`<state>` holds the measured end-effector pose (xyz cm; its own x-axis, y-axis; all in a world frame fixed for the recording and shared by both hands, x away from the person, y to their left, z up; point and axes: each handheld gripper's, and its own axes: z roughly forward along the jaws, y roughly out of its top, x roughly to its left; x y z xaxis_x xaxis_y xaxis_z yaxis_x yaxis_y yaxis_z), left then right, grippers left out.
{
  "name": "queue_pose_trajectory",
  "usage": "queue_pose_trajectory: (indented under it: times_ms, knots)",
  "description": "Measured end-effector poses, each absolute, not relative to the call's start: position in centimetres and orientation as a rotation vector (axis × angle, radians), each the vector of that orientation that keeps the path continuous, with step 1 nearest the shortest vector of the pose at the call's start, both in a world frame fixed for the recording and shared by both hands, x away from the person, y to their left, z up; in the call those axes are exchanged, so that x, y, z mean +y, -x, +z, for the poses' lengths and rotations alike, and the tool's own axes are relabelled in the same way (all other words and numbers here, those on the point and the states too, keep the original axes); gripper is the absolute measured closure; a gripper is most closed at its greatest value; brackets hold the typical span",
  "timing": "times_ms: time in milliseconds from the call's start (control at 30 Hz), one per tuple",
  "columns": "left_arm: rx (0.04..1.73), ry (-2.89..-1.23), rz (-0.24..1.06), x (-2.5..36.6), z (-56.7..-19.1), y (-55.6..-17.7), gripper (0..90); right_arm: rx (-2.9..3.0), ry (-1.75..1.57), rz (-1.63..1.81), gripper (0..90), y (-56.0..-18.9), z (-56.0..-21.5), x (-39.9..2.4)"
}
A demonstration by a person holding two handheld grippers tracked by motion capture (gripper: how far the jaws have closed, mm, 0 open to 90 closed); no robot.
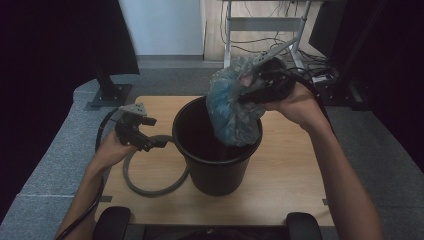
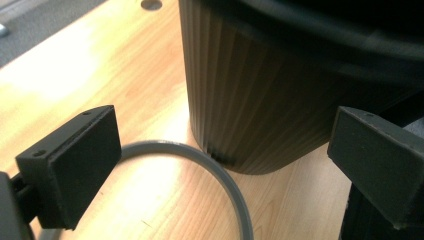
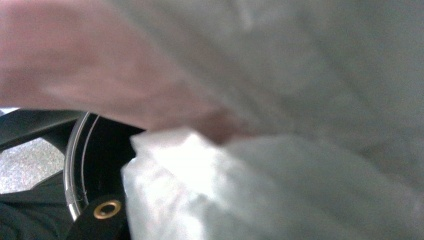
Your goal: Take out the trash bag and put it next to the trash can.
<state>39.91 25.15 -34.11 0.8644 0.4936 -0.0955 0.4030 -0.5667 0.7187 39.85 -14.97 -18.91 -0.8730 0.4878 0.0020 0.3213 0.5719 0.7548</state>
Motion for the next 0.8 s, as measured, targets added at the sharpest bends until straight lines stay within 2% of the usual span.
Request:
queue_pose_trajectory:
  times_ms: [433, 800]
  knots:
    - [0.738, -2.232, 0.162, 25.9, -40.6, -39.5, 0.0, 2.506, -0.737, 1.133, 75.6, -39.2, -15.9, -17.1]
    - [0.821, -2.214, 0.144, 26.7, -44.7, -39.0, 0.0, 2.428, -0.828, 1.097, 75.6, -38.6, -14.7, -20.1]
